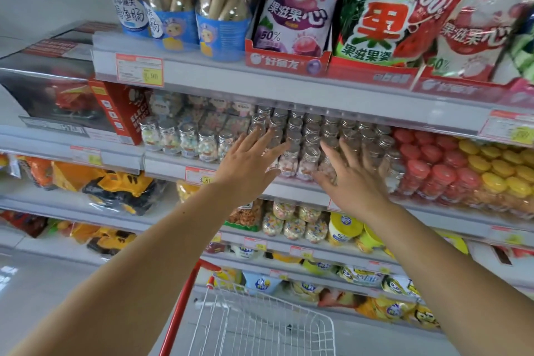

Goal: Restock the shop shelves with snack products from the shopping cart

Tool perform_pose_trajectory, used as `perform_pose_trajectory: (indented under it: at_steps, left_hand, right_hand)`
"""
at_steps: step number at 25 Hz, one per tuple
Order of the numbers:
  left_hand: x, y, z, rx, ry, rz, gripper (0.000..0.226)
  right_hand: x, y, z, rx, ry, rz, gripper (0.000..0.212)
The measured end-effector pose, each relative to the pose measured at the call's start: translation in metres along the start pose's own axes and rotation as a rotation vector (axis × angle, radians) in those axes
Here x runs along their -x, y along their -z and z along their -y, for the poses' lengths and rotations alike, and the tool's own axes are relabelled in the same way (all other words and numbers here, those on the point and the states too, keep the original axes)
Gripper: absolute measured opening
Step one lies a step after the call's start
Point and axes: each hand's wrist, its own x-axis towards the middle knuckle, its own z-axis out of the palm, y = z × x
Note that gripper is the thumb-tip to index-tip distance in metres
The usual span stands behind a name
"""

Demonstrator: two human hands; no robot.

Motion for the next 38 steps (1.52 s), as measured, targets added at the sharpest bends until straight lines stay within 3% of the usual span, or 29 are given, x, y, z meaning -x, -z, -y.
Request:
perform_pose_trajectory:
  at_steps: [7,11,14,25,32,38]
  left_hand:
    - [0.002,0.002,-0.005,-0.019,0.056,0.02,0.062]
    - [-0.005,0.005,-0.043,0.015,-0.027,-0.023,0.065]
    - [-0.018,0.0,-0.079,0.039,-0.081,-0.007,0.066]
    - [-0.03,-0.01,-0.102,-0.057,-0.063,0.058,0.068]
    - [-0.045,-0.011,-0.159,-0.016,-0.141,0.018,0.068]
    - [-0.072,-0.017,-0.216,-0.005,-0.127,0.058,0.07]
  right_hand:
    - [0.003,0.002,0.0,0.014,0.016,-0.026,0.069]
    - [0.016,0.011,-0.045,0.017,-0.142,-0.105,0.071]
    - [0.023,0.01,-0.083,-0.006,-0.252,-0.048,0.077]
    - [0.03,-0.007,-0.085,-0.106,-0.168,-0.052,0.08]
    - [0.053,-0.003,-0.171,-0.084,-0.298,-0.155,0.07]
    - [0.049,-0.007,-0.233,-0.066,-0.311,-0.04,0.075]
